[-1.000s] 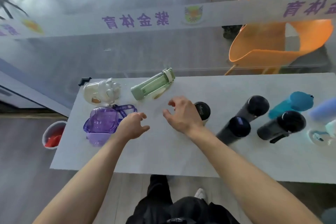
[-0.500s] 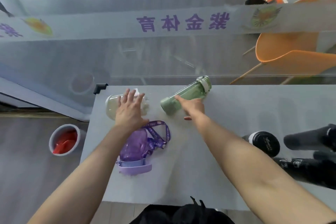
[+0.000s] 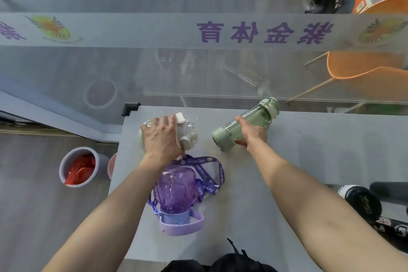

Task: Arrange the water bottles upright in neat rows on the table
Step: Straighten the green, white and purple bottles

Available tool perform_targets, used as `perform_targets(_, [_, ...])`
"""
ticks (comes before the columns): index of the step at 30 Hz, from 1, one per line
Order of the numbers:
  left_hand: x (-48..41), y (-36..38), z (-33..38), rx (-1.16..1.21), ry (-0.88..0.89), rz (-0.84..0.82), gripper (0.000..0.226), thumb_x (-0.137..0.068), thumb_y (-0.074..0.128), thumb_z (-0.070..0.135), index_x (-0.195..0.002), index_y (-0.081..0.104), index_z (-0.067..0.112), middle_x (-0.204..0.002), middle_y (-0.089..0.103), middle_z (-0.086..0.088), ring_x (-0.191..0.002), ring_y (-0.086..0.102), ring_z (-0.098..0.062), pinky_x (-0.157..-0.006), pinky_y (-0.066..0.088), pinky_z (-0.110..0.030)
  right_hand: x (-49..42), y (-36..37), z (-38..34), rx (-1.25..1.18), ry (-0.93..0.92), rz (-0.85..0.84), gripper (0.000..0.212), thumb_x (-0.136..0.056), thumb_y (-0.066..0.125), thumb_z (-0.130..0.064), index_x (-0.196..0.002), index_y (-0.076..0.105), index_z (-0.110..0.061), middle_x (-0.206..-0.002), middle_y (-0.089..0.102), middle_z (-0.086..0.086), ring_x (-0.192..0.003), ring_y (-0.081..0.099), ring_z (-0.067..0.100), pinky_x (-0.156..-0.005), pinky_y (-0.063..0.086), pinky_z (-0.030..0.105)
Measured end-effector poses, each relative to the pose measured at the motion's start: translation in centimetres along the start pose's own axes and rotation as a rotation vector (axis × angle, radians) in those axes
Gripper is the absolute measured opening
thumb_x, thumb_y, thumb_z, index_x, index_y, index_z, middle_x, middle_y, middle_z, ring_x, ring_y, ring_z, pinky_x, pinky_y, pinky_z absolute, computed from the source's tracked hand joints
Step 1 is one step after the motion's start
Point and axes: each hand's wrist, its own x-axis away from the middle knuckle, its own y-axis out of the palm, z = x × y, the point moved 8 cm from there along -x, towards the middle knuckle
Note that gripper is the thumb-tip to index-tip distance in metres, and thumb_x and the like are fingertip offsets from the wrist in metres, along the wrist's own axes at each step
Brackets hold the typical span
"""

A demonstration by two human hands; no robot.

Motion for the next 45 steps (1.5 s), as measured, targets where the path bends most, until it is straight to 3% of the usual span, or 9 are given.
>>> perform_targets(2, [0.3,0.0,-0.7,0.06,-0.005,0.026,0.095,-0.069,0.059,0.07,-0.151,0.045,0.024,-0.137,0.062,-0.002,-0.128,0.057,-0.034,-0.096,0.042,-0.053,0.5,-0.2,0.1,0.004,-0.091,0.041,0.105,-0.061,0.095,-0.063,-0.14,0.055,-0.007,-0.127,0.064,0.01,-0.095,0.075,0.028,-0.055,0.066,0.04])
perform_targets(6, [1.2,0.0,-3.6,0.273,-0.099,0.079,0.108,-0.063,0.075,0.077,-0.154,0.044,0.026,-0.146,0.061,0.0,-0.132,0.057,-0.032,-0.099,0.043,-0.054,3.8,0.3,-1.3,0.201,-0.465,0.084,0.102,-0.064,0.085,-0.077,-0.142,0.048,-0.022,-0.129,0.07,0.006,-0.107,0.071,0.026,-0.096,0.062,0.043])
perform_targets(10, [2.2,0.5,-6.9,0.543,-0.238,0.131,0.12,-0.053,0.08,0.088,-0.149,0.046,0.025,-0.138,0.066,-0.002,-0.124,0.064,-0.03,-0.101,0.055,-0.051,8.0,2.8,-3.3,0.256,-0.808,0.008,0.08,-0.07,0.091,-0.065,-0.122,0.044,-0.025,-0.114,0.069,-0.001,-0.096,0.07,0.022,-0.089,0.061,0.041])
perform_targets(14, [3.9,1.3,-9.0,0.849,-0.363,0.234,0.109,-0.057,0.098,0.068,-0.143,0.048,0.025,-0.124,0.067,0.0,-0.105,0.063,-0.022,-0.092,0.056,-0.042,11.0,6.3,-4.3,0.315,-0.994,-0.147,0.088,-0.073,0.094,-0.055,-0.139,0.045,-0.023,-0.129,0.067,-0.004,-0.111,0.069,0.017,-0.094,0.057,0.033])
perform_targets(25, [6.6,7.0,-11.4,1.09,-0.516,0.236,0.12,-0.054,0.105,0.056,-0.151,0.045,0.021,-0.134,0.058,0.003,-0.123,0.058,-0.02,-0.106,0.05,-0.039,13.0,9.1,-2.8,0.433,-1.099,-0.256,0.077,-0.077,0.096,-0.034,-0.131,0.042,-0.023,-0.117,0.061,-0.012,-0.101,0.06,0.01,-0.086,0.046,0.021])
perform_targets(32, [7.2,8.4,-11.9,1.128,-0.49,0.125,0.139,-0.045,0.101,0.075,-0.16,0.036,0.033,-0.15,0.055,0.006,-0.137,0.057,-0.017,-0.112,0.053,-0.045,10.4,9.1,-1.2,0.687,-0.942,-0.26,0.086,-0.075,0.095,-0.049,-0.138,0.048,-0.014,-0.134,0.065,0.005,-0.12,0.062,0.025,-0.102,0.052,0.036])
perform_targets(35, [9.5,9.2,-12.0,1.115,-0.492,0.033,0.117,-0.069,0.096,0.064,-0.162,0.037,0.026,-0.148,0.056,0.004,-0.132,0.058,-0.016,-0.108,0.055,-0.041,9.3,7.9,1.8,0.829,-0.85,-0.306,0.078,-0.083,0.088,-0.05,-0.143,0.055,-0.013,-0.141,0.065,0.01,-0.128,0.064,0.027,-0.108,0.053,0.041])
perform_targets(40, [16.2,11.0,-13.3,0.966,-0.516,0.019,0.046,-0.096,0.075,0.004,-0.136,0.064,0.024,-0.127,0.065,0.002,-0.118,0.07,-0.022,-0.101,0.063,-0.05,12.5,5.6,6.1,0.916,-0.95,-0.413,0.044,-0.104,0.065,-0.045,-0.136,0.067,-0.015,-0.133,0.071,0.005,-0.115,0.07,0.023,-0.101,0.055,0.037])
perform_targets(45, [21.6,11.0,-9.8,0.818,-0.247,-0.098,0.07,-0.081,0.086,0.017,-0.137,0.055,0.046,-0.143,0.058,0.014,-0.121,0.06,-0.008,-0.101,0.06,-0.037,17.4,3.0,10.1,0.89,-1.128,-0.545,0.044,-0.105,0.055,-0.056,-0.134,0.067,-0.024,-0.131,0.066,-0.004,-0.113,0.066,0.015,-0.1,0.055,0.035])
